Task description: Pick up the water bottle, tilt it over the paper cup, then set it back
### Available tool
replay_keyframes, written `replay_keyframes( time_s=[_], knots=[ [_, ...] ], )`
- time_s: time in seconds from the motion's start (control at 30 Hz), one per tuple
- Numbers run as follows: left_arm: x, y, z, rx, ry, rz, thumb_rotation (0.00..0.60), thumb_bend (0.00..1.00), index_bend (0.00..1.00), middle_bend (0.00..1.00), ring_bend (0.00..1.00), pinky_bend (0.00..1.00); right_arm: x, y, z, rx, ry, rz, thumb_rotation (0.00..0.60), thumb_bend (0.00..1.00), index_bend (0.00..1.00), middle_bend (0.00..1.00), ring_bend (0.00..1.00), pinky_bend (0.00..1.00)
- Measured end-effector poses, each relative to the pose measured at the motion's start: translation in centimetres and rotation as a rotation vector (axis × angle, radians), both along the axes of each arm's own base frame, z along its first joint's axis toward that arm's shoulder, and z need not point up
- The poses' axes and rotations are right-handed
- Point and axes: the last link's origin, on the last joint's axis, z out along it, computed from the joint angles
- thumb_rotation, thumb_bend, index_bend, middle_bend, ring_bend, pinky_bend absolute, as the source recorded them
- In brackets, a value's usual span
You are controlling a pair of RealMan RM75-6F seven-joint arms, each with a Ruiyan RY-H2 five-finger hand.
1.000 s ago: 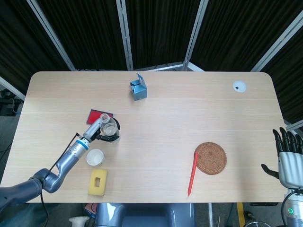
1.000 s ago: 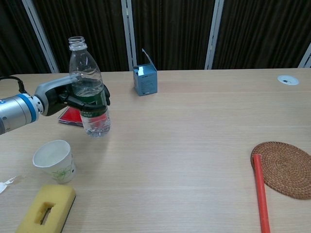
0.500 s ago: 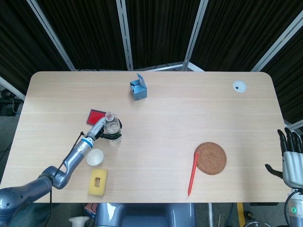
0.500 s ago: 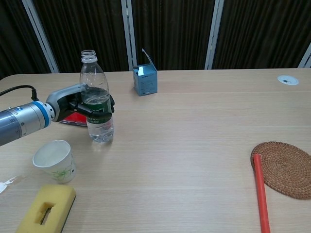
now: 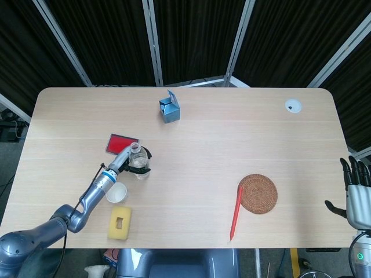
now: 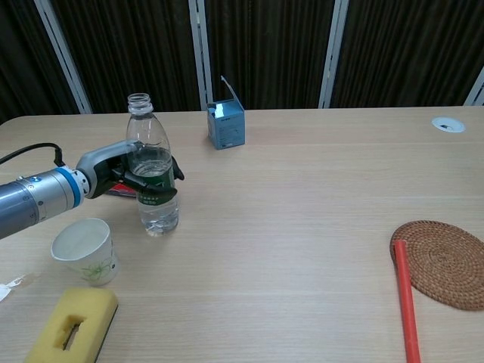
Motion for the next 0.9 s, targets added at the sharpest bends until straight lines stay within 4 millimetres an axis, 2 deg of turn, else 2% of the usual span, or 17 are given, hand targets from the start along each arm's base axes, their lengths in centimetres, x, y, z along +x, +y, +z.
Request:
replay_keyframes(
  time_s=[0.13, 0.4, 0.6, 0.9],
  knots=[
    [-0.1, -0.3, 0.0, -0.003, 0.0, -0.012, 0.6, 0.12, 0.32, 0.21, 0.13, 0.24, 0.0, 0.0, 0.0, 0.002, 0.0, 0.002, 0.6, 0.0, 0.0, 0.0, 0.0, 0.0],
    [-0.5, -0.8, 0.4, -0.028, 0.02, -0.044, 0.6, 0.1, 0.16, 0.06, 0.02, 0.08, 0.2, 0.0, 0.1, 0.001, -0.008, 0.01, 0.6, 0.0, 0.0, 0.0, 0.0, 0.0],
    [-0.6, -1.2, 0.9, -0.035, 0.021, -0.055, 0.6, 0.1, 0.02, 0.0, 0.0, 0.03, 0.4, 0.1, 0.2, 0.002, -0.012, 0.02, 0.6, 0.0, 0.0, 0.0, 0.0, 0.0],
    [-0.7, -2.2, 2.7, -0.031, -0.001, -0.066, 0.6, 0.09, 0.0, 0.0, 0.0, 0.0, 1.0, 0.6, 0.3, -0.001, -0.023, 0.046, 0.6, 0.0, 0.0, 0.0, 0.0, 0.0]
  ],
)
